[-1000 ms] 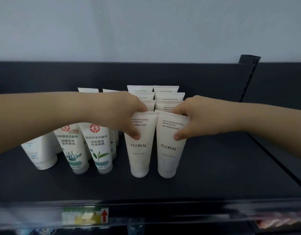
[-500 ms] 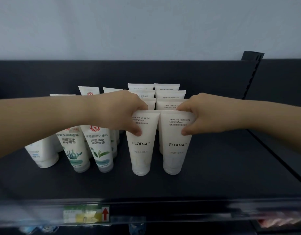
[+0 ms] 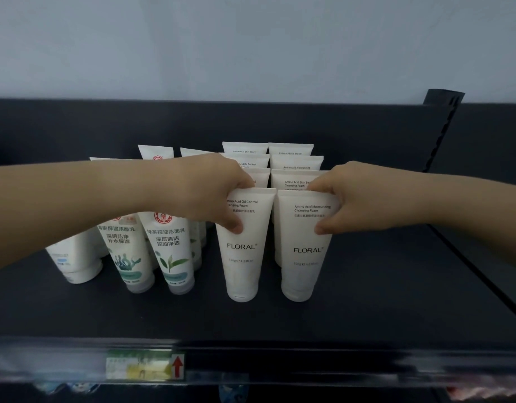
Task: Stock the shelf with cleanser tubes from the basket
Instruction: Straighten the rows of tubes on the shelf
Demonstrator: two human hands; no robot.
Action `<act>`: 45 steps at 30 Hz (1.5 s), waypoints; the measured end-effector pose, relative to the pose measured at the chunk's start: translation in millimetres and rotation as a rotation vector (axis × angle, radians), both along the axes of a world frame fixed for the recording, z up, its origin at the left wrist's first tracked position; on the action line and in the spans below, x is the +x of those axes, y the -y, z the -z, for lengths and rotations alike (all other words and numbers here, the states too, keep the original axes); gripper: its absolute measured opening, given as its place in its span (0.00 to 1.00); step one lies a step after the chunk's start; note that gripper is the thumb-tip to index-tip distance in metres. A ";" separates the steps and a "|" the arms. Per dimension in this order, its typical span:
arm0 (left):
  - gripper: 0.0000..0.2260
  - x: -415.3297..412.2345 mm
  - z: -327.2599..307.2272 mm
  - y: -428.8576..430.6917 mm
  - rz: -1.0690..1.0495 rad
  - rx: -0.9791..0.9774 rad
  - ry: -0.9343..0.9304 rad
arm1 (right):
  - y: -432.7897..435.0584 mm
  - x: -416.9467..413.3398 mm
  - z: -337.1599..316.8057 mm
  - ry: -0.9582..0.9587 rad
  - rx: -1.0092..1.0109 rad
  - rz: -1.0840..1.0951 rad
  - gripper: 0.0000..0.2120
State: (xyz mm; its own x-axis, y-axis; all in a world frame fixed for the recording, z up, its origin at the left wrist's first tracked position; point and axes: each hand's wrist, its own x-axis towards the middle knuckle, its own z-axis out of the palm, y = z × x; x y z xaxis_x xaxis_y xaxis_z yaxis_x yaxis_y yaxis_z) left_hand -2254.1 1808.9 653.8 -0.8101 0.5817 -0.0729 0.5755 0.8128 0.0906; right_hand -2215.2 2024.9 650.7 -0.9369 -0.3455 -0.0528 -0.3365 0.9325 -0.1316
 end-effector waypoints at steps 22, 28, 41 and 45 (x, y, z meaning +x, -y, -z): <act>0.08 13.6 -55.1 46.0 -0.172 0.332 -0.051 | 24.5 -16.5 -57.2 -0.077 -0.407 -0.190 0.09; 0.06 0.1 -64.2 100.6 -0.268 0.352 -0.117 | 58.5 -29.7 -66.2 -0.109 -0.378 -0.177 0.08; 0.09 -101.8 -44.6 164.0 -0.167 0.258 -0.119 | 146.0 -93.0 -57.8 -0.173 -0.197 0.013 0.09; 0.15 -134.9 -34.0 157.8 -0.111 0.188 -0.131 | 167.1 -118.8 -48.5 -0.140 -0.061 0.051 0.12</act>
